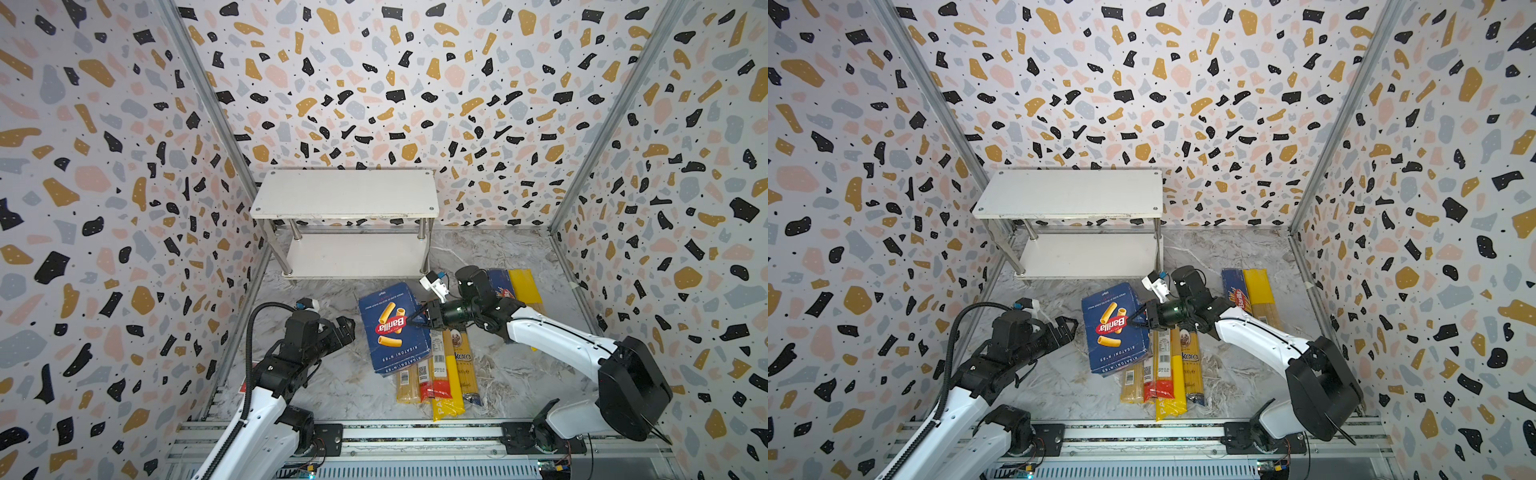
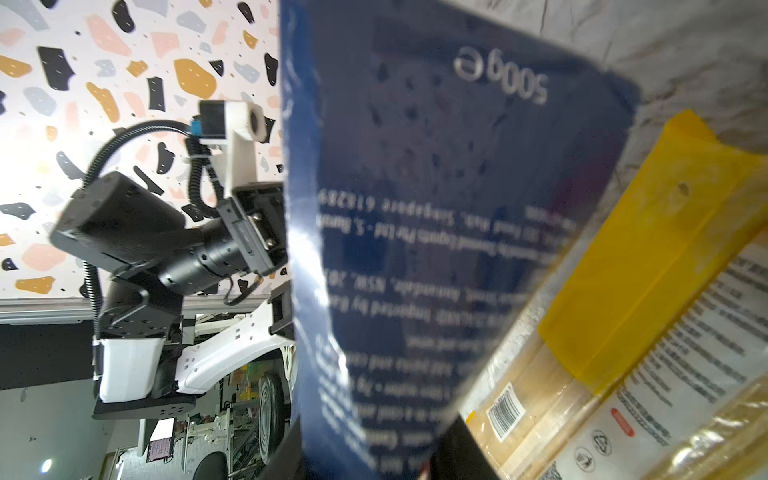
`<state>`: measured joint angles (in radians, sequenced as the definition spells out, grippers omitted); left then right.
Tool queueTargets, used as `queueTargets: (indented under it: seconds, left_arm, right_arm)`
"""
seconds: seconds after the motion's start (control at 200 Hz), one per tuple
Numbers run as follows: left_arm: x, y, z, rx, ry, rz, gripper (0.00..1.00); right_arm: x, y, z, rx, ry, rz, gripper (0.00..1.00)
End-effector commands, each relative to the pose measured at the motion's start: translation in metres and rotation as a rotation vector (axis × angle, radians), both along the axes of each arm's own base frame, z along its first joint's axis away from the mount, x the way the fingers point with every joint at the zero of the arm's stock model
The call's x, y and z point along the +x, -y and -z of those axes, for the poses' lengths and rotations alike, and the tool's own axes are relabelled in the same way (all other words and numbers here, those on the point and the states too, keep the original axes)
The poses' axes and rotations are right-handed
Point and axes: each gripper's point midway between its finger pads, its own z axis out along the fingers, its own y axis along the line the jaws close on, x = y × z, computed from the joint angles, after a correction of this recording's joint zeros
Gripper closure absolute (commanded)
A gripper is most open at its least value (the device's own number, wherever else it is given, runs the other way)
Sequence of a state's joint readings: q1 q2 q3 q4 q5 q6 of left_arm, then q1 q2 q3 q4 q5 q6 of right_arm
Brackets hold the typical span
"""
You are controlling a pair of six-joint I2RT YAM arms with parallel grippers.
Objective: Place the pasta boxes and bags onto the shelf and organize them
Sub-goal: 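Lift the blue Barilla box with the right gripper toward the shelf top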
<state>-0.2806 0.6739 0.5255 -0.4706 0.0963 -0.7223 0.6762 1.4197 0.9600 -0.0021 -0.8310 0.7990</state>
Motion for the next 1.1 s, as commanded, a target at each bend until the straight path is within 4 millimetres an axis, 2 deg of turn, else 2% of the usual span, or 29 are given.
queueTargets:
  seconds: [0.0, 0.125, 0.41, 0.571, 0.786, 0.906, 1.096]
  left_arm:
    - [0.006, 0.003, -0.009, -0.023, 0.021, 0.005, 0.01]
    - [0.008, 0.004, -0.011, -0.026, 0.023, 0.008, 0.01]
    - [0.009, 0.006, -0.013, -0.032, 0.027, 0.013, 0.01]
    - [0.010, 0.009, -0.016, -0.044, 0.036, 0.021, 0.01]
    - [0.010, 0.008, -0.017, -0.035, 0.038, 0.028, 0.01]
    - [0.010, 0.010, -0.018, -0.045, 0.040, 0.033, 0.01]
    - [0.012, 0.012, -0.022, -0.059, 0.054, 0.037, 0.01]
  right_arm:
    - [-0.005, 0.000, -0.091, 0.175, 0.173, -0.056, 0.66]
    - [-0.006, 0.005, -0.121, 0.205, 0.215, -0.050, 0.67]
    - [-0.003, 0.015, -0.171, 0.257, 0.288, -0.032, 0.66]
    - [0.012, 0.021, -0.195, 0.281, 0.322, 0.004, 0.66]
    - [0.031, 0.025, -0.241, 0.327, 0.397, 0.020, 0.66]
    - [0.051, 0.030, -0.262, 0.339, 0.440, 0.048, 0.66]
    - [0.087, 0.042, -0.279, 0.378, 0.463, 0.081, 0.66]
